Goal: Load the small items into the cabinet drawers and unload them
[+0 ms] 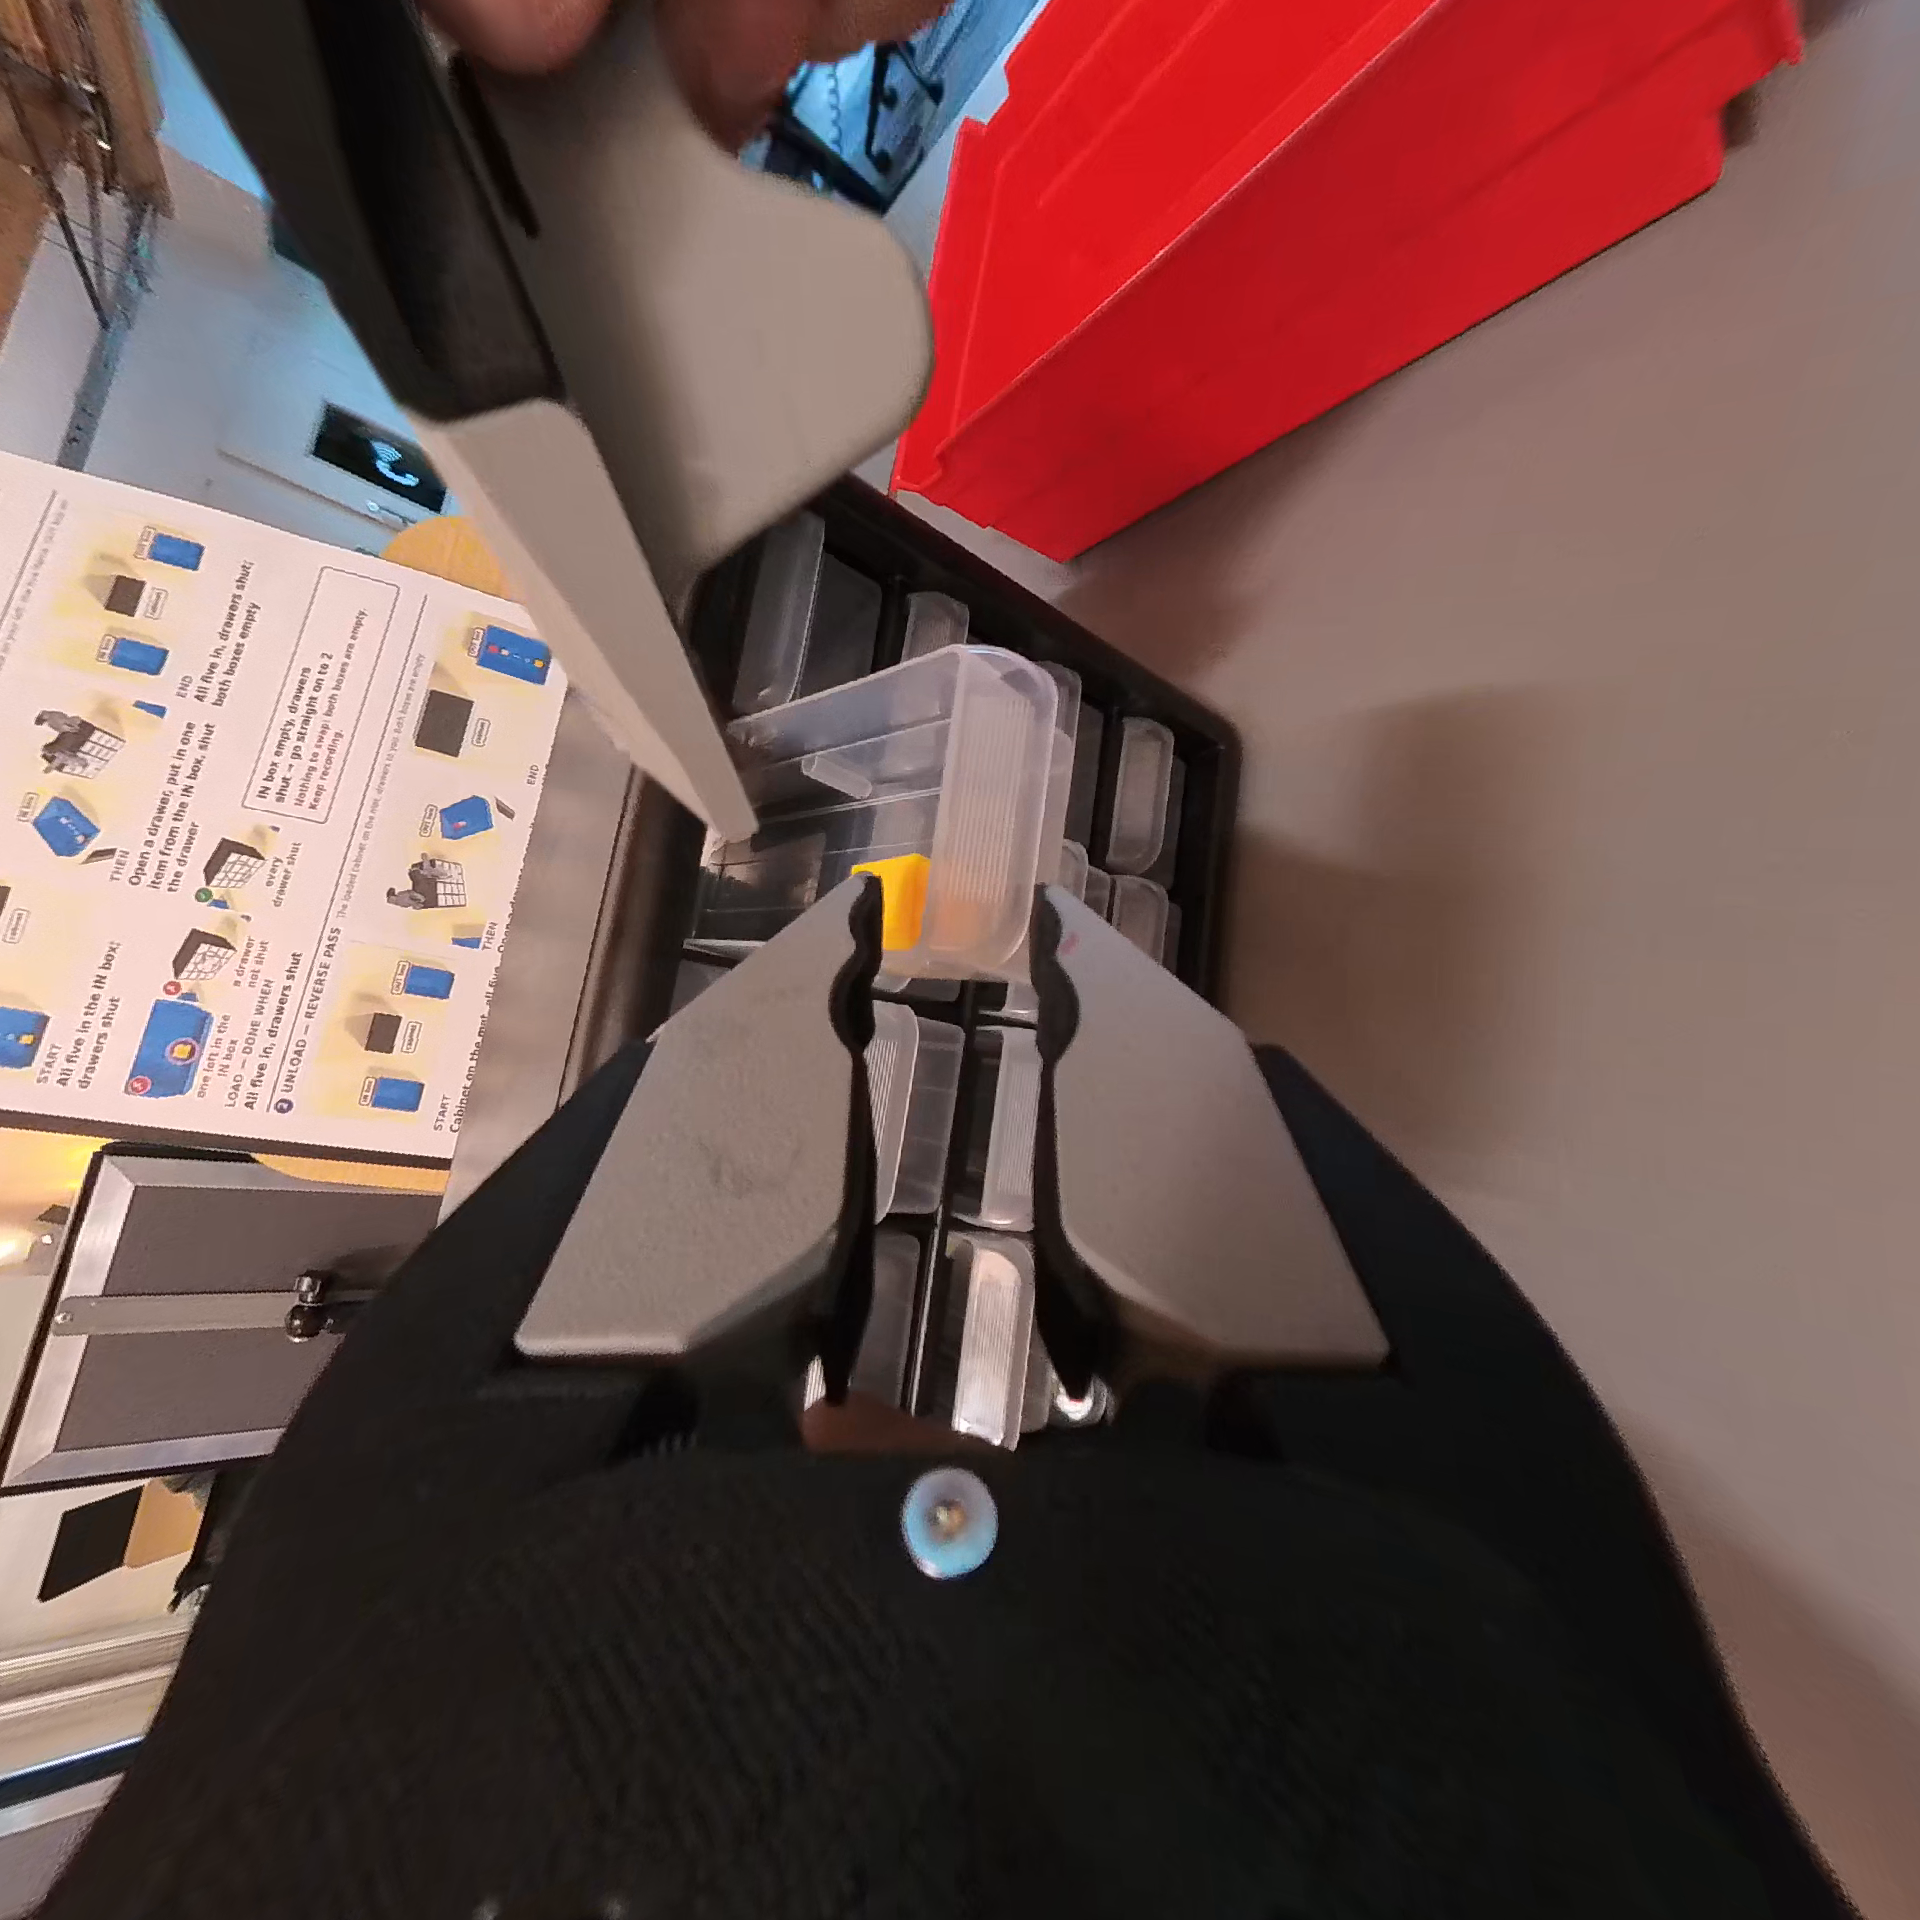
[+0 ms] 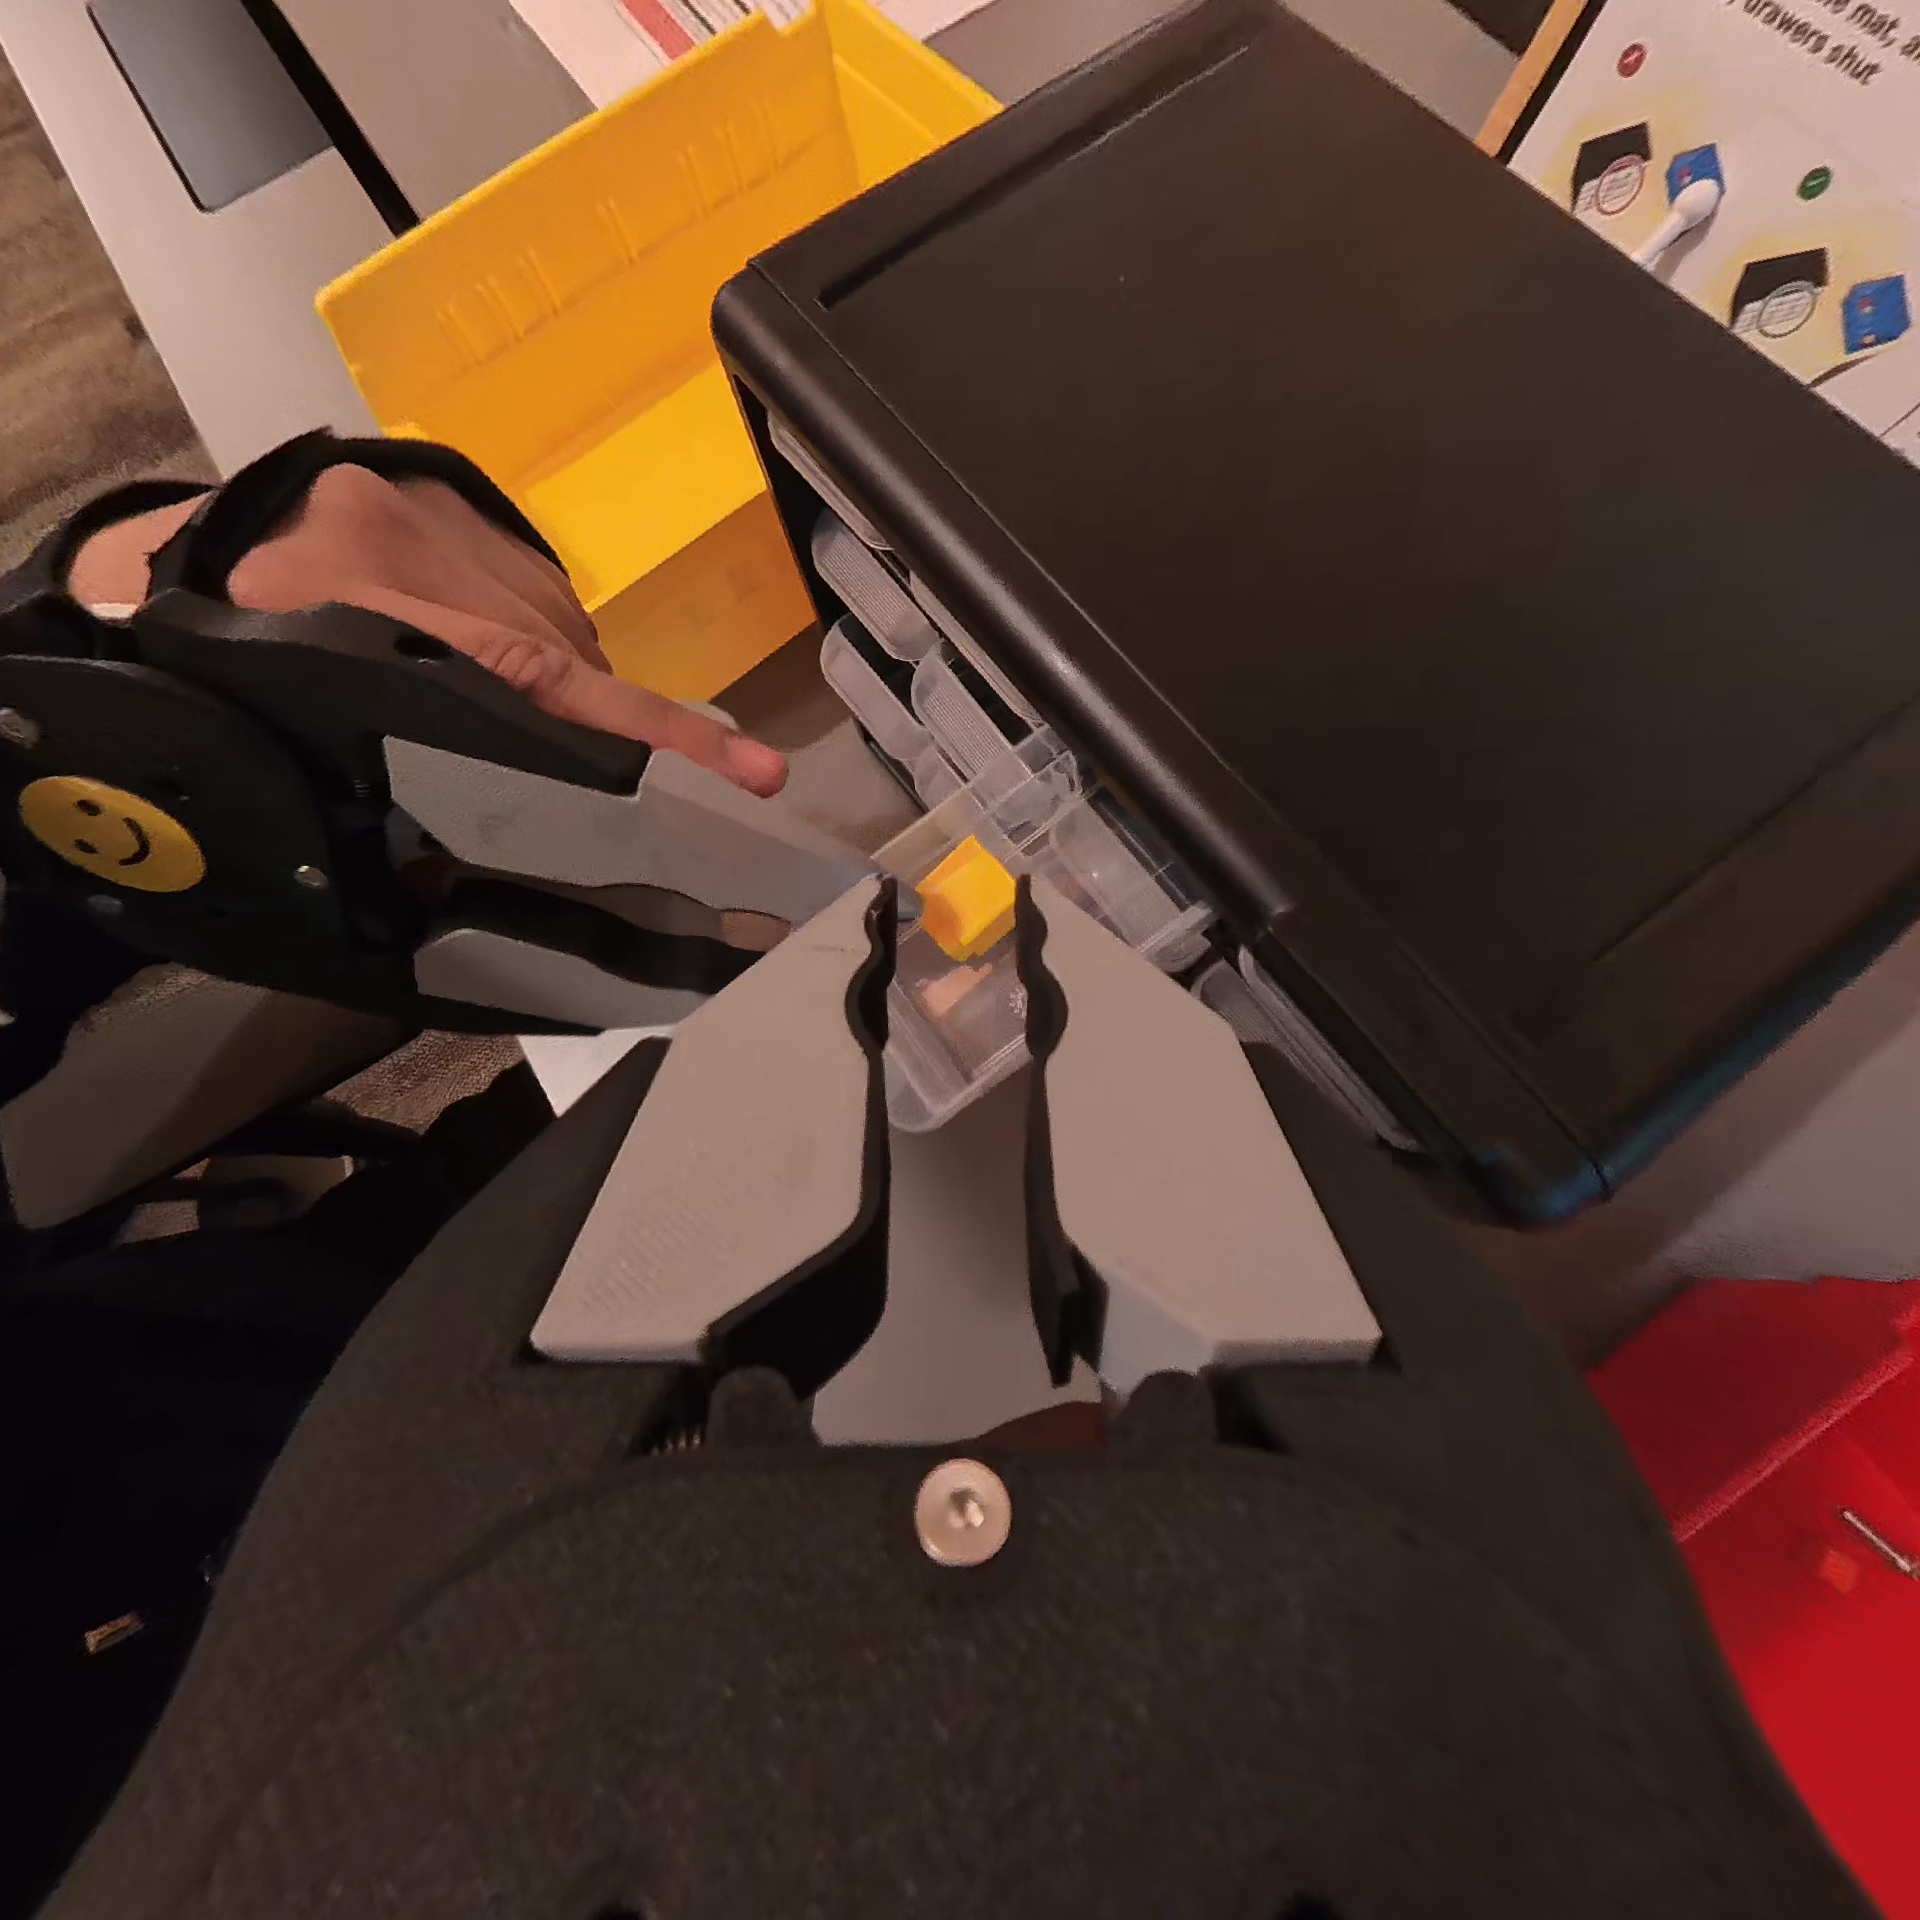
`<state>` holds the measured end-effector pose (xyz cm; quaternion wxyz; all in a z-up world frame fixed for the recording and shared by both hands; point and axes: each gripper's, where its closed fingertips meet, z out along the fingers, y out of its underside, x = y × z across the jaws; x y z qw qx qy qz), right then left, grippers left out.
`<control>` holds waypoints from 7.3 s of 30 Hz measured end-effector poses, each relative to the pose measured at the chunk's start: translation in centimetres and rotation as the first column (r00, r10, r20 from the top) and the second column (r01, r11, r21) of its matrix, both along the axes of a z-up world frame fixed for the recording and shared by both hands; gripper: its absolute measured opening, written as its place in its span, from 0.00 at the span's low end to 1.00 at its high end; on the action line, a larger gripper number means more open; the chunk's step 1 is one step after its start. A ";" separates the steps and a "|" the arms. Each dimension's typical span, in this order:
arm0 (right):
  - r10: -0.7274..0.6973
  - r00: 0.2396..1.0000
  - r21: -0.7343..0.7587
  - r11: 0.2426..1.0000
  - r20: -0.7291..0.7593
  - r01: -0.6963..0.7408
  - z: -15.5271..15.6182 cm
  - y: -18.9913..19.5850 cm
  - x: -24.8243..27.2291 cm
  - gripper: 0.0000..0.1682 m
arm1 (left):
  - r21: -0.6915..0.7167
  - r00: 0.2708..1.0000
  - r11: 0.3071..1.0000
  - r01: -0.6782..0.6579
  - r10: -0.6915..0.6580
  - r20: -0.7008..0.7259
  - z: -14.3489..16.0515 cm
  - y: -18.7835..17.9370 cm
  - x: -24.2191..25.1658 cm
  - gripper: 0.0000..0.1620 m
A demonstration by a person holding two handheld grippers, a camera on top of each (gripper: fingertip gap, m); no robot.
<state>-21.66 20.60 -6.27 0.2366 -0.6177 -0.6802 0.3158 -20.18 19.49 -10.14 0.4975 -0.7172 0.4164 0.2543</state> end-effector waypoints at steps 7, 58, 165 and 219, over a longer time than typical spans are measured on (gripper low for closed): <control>0.016 0.976 0.100 0.994 0.219 -0.039 -2.6 0.2 -0.8 0.11 | 0.021 1.000 1.000 0.004 -0.004 -0.011 0.1 -0.2 0.0 0.15; -0.079 0.993 -0.070 0.994 0.086 0.085 3.1 2.5 1.0 0.00 | 0.155 0.997 0.985 -0.077 0.080 -0.017 1.0 0.5 -1.0 0.12; -0.472 0.881 -0.271 0.851 -0.024 0.449 -9.6 14.0 24.0 0.18 | 0.310 0.882 0.835 -0.455 0.470 0.031 4.5 1.0 -9.2 0.41; -0.135 0.989 -0.276 0.954 -0.064 0.113 -5.8 1.6 14.5 0.19 | 0.520 0.875 0.826 -0.216 0.400 -0.272 2.3 -3.7 -2.9 0.05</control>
